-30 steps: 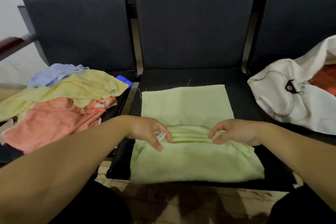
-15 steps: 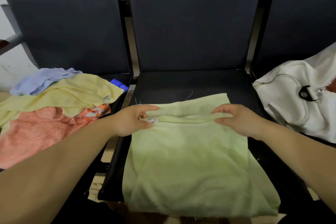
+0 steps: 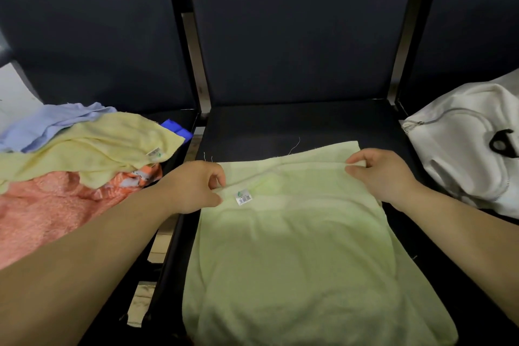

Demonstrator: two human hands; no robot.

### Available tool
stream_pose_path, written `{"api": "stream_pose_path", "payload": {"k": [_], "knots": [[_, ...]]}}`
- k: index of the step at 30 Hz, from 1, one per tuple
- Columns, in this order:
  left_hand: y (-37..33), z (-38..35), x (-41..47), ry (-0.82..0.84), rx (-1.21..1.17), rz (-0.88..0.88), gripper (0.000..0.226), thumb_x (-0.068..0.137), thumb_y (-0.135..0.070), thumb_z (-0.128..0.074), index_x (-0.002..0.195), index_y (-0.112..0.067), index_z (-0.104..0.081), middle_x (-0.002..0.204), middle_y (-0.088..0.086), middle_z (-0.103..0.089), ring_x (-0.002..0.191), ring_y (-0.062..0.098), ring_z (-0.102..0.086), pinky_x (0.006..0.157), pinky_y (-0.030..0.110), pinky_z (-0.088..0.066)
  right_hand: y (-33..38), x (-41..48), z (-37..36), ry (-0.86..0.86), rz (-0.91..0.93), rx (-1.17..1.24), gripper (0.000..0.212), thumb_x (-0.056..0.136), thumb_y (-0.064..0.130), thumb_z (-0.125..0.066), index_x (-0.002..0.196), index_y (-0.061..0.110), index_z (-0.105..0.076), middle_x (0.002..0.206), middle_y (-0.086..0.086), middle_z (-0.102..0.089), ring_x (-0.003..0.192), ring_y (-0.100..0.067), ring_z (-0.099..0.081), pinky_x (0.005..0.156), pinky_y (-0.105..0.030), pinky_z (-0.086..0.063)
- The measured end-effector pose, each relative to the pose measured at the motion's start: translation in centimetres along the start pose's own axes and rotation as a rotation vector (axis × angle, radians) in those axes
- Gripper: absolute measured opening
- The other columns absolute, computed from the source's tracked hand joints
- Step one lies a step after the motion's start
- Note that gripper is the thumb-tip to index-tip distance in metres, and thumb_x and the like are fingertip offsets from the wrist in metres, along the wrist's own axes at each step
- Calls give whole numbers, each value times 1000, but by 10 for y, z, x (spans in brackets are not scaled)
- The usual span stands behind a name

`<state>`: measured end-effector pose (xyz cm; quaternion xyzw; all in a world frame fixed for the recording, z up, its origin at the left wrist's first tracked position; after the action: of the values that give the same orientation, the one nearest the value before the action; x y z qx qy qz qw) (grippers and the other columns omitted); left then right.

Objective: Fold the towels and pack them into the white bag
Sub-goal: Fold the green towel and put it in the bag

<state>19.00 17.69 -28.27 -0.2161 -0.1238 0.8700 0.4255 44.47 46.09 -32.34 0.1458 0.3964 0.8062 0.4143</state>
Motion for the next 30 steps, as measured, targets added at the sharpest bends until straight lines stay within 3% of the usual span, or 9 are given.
{"api": "stream_pose_path", "payload": {"k": [3,6,10,14,18,21,24,27,30], "knots": [[2,2,-2,-30,69,-36,29,75,-14,-76,91,-34,-62,98,-12,-60,85,5,-59,76,27,-53,-3,0,-1,-41,8,1,7,88,25,-75,92,29,-72,69,3,-56,63,-14,-54,60,-28,-43],[4,1,-4,-94,40,-26,24,80,-12,-72,91,-32,-64,95,-10,-61,87,7,-60,79,31,-55,-6,2,0,-89,-5,41,15,88,22,-74,101,30,-72,85,4,-67,76,-14,-63,67,-24,-48],[4,1,-7,-107,55,-23,21,84,-17,-69,80,-37,-65,88,-11,-65,82,7,-62,77,29,-55,-10,4,0,-129,-24,43,18,89,19,-74,104,28,-72,92,14,-63,90,-9,-62,69,-11,-39],[2,1,-9,-86,85,13,13,84,-21,-68,81,-34,-68,90,-12,-65,86,6,-62,79,30,-56,-10,4,0,-144,-33,22,20,88,21,-74,107,26,-73,100,7,-67,94,-10,-63,76,-19,-42],[2,2,-8,-74,83,39,8,84,-22,-70,86,-29,-68,91,-11,-65,87,8,-62,80,30,-56,-8,4,1,-152,-24,-16,18,87,21,-74,105,25,-73,97,6,-67,89,-8,-62,69,-10,-39],[4,3,-6,-112,70,57,12,85,-21,-72,92,-29,-66,91,-12,-63,87,7,-61,77,28,-54,-6,4,3,-156,-10,-50,15,87,22,-74,101,25,-75,95,6,-69,90,-11,-64,72,-20,-43],[10,6,-1,-193,-54,120,11,87,-18,-75,91,-26,-69,90,-11,-67,87,7,-64,69,19,-47,-5,6,5,-172,-3,-29,13,86,21,-76,99,23,-75,91,7,-69,89,-12,-65,77,-22,-43],[19,10,4,-324,-323,189,5,88,-17,-75,88,-21,-75,88,-7,-74,86,9,-68,73,20,-49,1,10,8,-171,26,29,12,86,19,-78,96,25,-74,88,11,-66,87,-7,-63,73,-15,-43],[22,7,8,-392,-441,207,4,91,-19,-73,87,-21,-75,90,-7,-74,88,7,-67,72,16,-46,6,16,10,-180,54,68,14,87,18,-78,91,30,-72,90,11,-67,88,-6,-65,79,-21,-45]]}}
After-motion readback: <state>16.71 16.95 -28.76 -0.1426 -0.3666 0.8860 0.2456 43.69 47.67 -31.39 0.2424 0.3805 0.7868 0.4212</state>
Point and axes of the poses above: each hand's wrist, its own x-axis towards the middle knuckle, its own z-axis out of the back of the hand, y = z × x, the point moved 1 cm from there along x, towards the middle knuckle
